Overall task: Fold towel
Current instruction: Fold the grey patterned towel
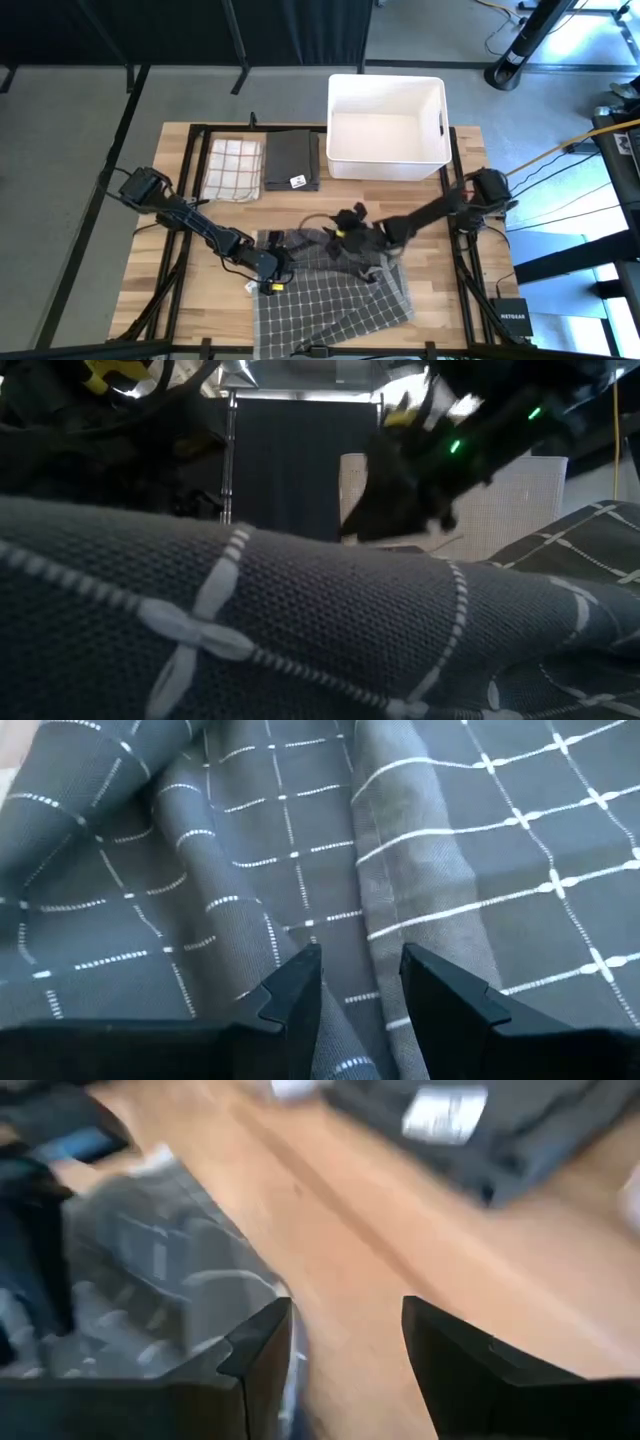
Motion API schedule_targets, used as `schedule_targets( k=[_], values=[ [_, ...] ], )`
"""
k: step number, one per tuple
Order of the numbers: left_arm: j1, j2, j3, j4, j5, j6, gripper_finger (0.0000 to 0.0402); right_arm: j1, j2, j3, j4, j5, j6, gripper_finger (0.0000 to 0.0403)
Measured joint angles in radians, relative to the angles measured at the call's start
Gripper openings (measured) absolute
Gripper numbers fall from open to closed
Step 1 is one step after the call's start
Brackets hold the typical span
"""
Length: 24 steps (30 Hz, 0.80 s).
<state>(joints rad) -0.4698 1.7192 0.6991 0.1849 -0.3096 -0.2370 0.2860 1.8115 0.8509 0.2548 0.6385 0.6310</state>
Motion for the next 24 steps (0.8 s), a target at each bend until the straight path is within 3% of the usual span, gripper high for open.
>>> schedule_targets(
  k=[3, 5, 8, 11, 16, 24],
  values=[
    [0.000, 0.003, 0.000, 0.002, 0.000, 0.000, 0.0131, -0.065, 0.023, 0.000, 0.026, -0.151, 0.002, 0.0195],
    [0.000, 0.003, 0.000, 0.002, 0.000, 0.007, 0.0131, -0.079, 0.026, 0.000, 0.049, -0.274, -0.089, 0.0195],
    [0.000, 0.003, 0.000, -0.013, -0.001, 0.009, 0.0131, -0.059, 0.026, 0.000, 0.051, -0.460, -0.151, 0.0195],
    [0.000, 0.003, 0.000, -0.030, -0.007, 0.005, 0.0131, -0.002, 0.033, 0.000, 0.032, -0.545, -0.154, 0.0195],
    [0.001, 0.003, 0.000, -0.033, -0.019, -0.009, 0.0131, 0.135, 0.085, 0.000, 0.017, -0.493, -0.130, 0.0195],
    [-0.011, -0.103, 0.097, -0.168, -0.011, -0.039, 0.0131, 0.257, 0.128, 0.001, 0.014, -0.223, -0.115, 0.0195]
  ],
)
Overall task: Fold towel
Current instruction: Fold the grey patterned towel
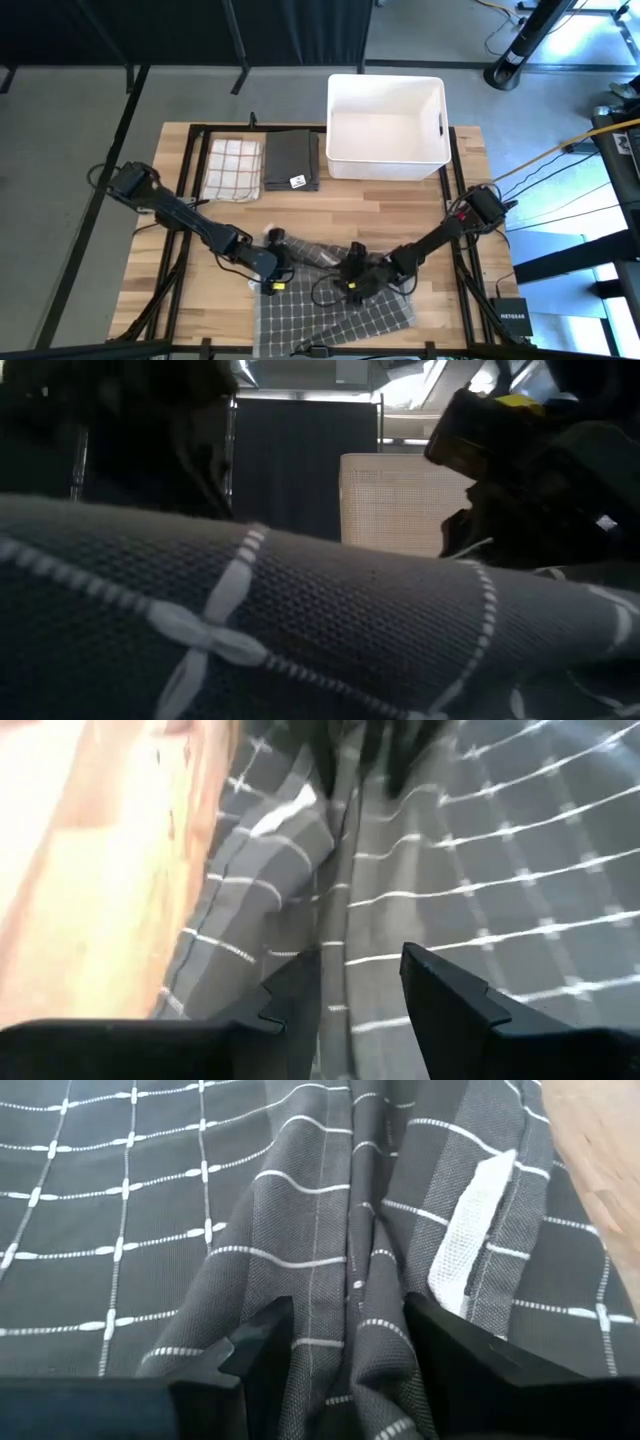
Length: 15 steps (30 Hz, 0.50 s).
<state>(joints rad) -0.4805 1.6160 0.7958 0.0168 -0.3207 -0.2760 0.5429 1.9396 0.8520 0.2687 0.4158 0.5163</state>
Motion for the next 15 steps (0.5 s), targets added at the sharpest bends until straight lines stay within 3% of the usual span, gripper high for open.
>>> schedule_targets(
  k=[3, 9, 12, 15],
  values=[
    [-0.006, -0.079, 0.061, -0.134, -0.031, 0.016, 0.0131, 0.001, 0.000, 0.000, 0.000, -0.002, 0.000, 0.0195],
    [0.074, -0.183, 0.075, -0.331, -0.284, -0.087, 0.0131, 0.001, 0.000, 0.000, -0.005, -0.005, 0.002, 0.0195],
    [0.136, -0.177, 0.051, -0.470, -0.235, -0.186, 0.0131, 0.001, 0.000, -0.001, -0.004, -0.008, 0.002, 0.0195],
    [0.189, -0.162, -0.020, -0.448, -0.061, -0.186, 0.0131, 0.001, 0.000, -0.001, -0.006, -0.009, 0.002, 0.0195]
  ],
)
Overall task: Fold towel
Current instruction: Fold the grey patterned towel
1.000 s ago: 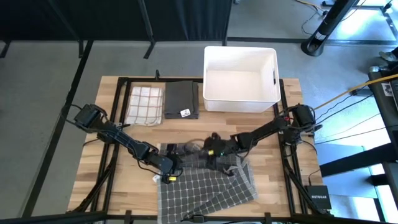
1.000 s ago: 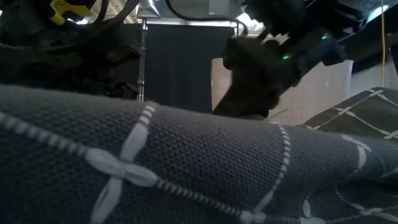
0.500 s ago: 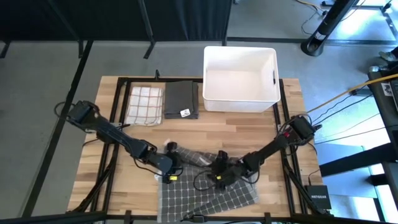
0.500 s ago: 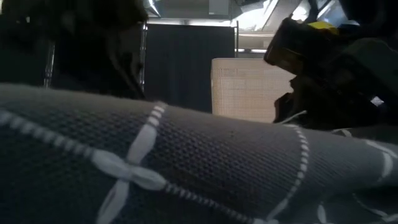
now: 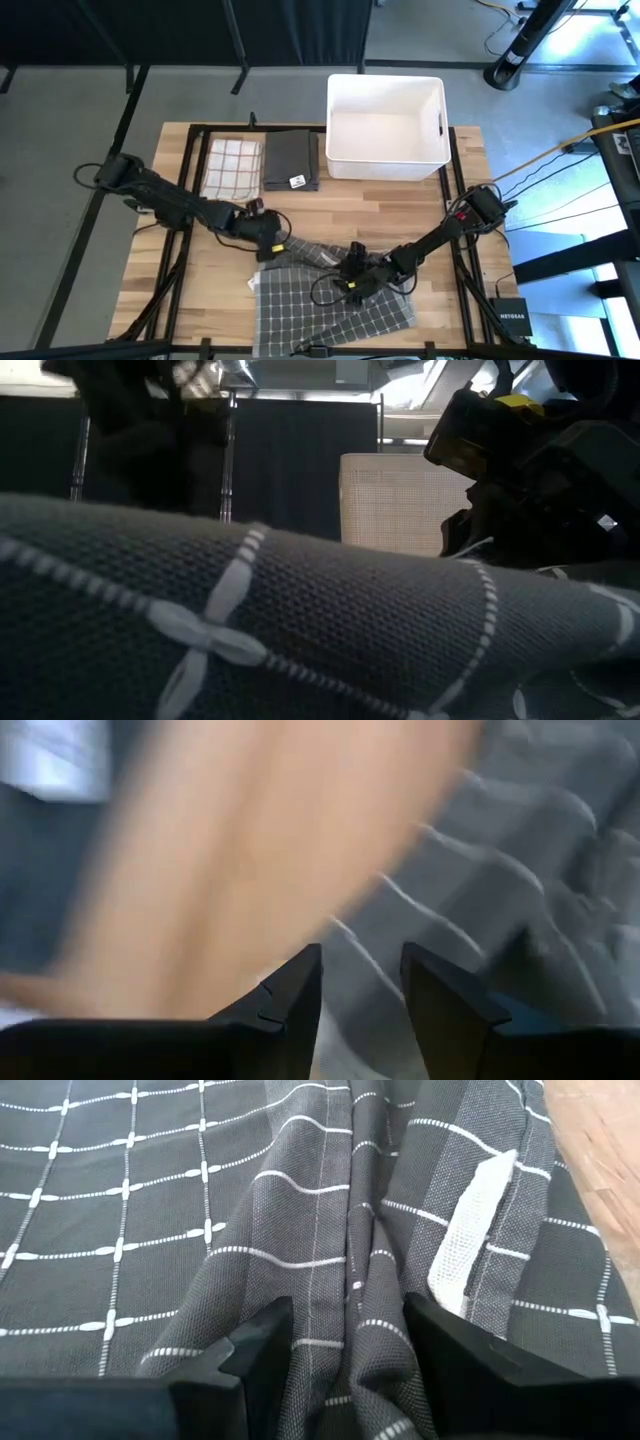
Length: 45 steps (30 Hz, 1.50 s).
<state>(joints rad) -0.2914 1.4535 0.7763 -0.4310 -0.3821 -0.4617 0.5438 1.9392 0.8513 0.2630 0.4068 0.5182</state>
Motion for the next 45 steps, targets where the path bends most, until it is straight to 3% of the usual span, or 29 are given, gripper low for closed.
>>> schedule_targets(
  k=[4, 8, 16, 24, 30, 38, 45],
  values=[
    [0.035, 0.016, -0.098, 0.207, 0.287, 0.014, 0.0131, 0.000, 0.000, 0.000, -0.001, -0.003, 0.000, 0.0195],
    [0.038, 0.038, -0.149, 0.256, 0.330, 0.014, 0.0131, -0.001, 0.000, 0.000, -0.001, -0.003, -0.003, 0.0195],
    [0.037, 0.067, -0.192, 0.272, 0.158, 0.003, 0.0131, -0.001, 0.000, 0.000, -0.001, -0.004, -0.003, 0.0195],
    [0.055, 0.072, -0.193, 0.247, -0.247, -0.069, 0.0131, -0.001, 0.001, -0.001, 0.000, 0.002, -0.003, 0.0195],
    [0.055, 0.061, -0.193, 0.311, -0.253, -0.081, 0.0131, -0.001, -0.024, -0.004, -0.021, 0.001, -0.005, 0.0195],
    [-0.003, 0.031, -0.194, 0.502, -0.270, 0.055, 0.0131, -0.001, -0.112, -0.004, -0.015, 0.111, -0.067, 0.0195],
    [0.018, 0.097, -0.197, 0.450, -0.268, 0.022, 0.0131, -0.002, -0.139, -0.003, -0.079, 0.122, -0.081, 0.0195]
  ],
)
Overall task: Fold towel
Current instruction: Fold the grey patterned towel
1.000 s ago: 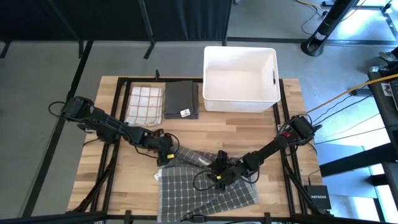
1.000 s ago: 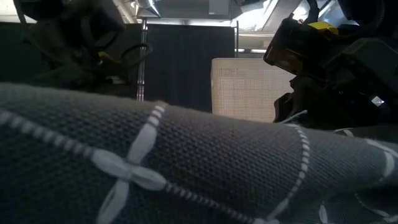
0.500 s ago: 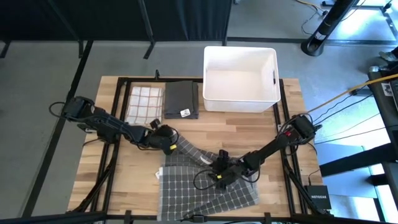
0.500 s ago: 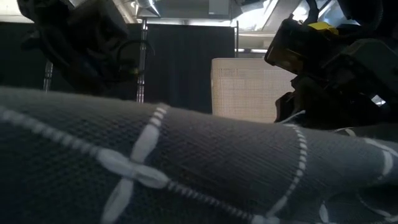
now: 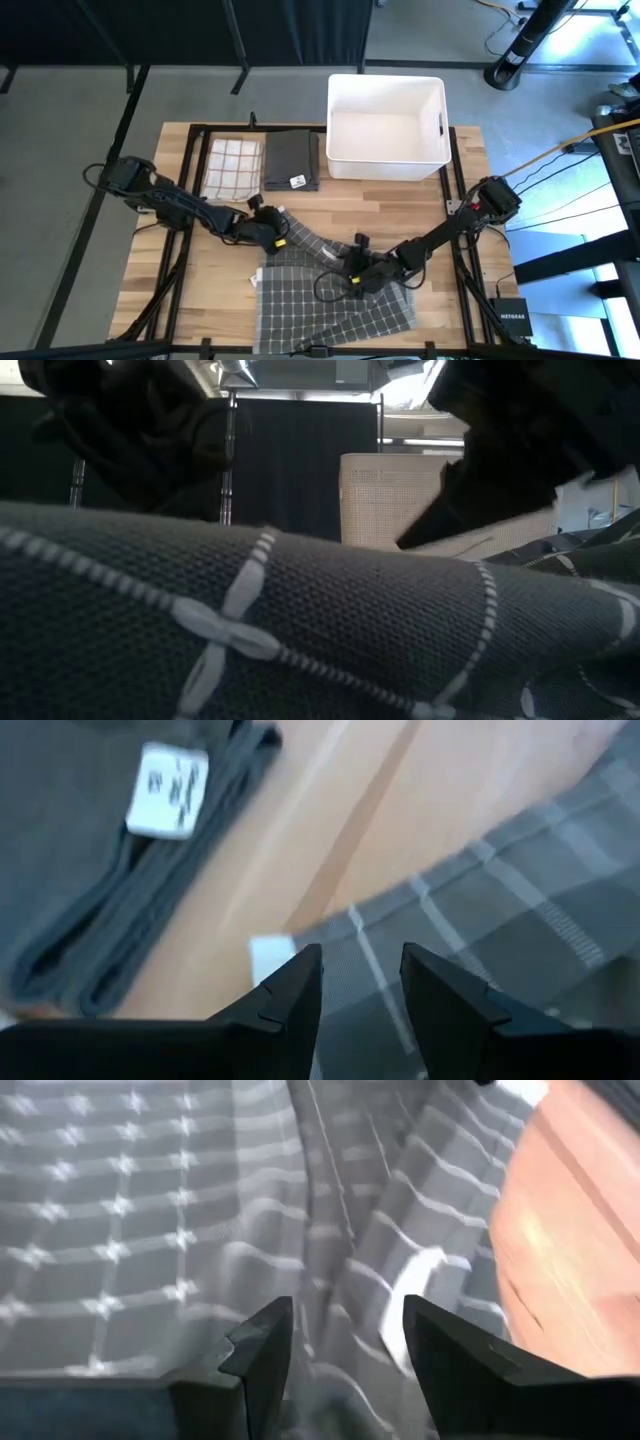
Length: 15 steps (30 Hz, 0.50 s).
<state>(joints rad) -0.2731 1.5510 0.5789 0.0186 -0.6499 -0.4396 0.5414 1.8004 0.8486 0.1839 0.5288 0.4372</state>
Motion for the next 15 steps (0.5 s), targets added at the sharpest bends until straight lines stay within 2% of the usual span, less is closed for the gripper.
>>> schedule_targets(
  k=[7, 11, 15],
  values=[
    [0.027, 0.131, 0.005, 0.007, -0.023, -0.085, 0.0131, -0.072, -0.001, 0.017, -0.185, -0.080, 0.020, 0.0195],
    [0.054, 0.144, 0.007, -0.025, -0.020, -0.224, 0.0131, -0.099, -0.006, 0.117, -0.473, -0.096, 0.086, 0.0195],
    [0.065, 0.119, 0.004, -0.063, -0.017, -0.231, 0.0131, -0.097, -0.006, 0.259, -0.793, -0.095, 0.133, 0.0195]
  ],
)
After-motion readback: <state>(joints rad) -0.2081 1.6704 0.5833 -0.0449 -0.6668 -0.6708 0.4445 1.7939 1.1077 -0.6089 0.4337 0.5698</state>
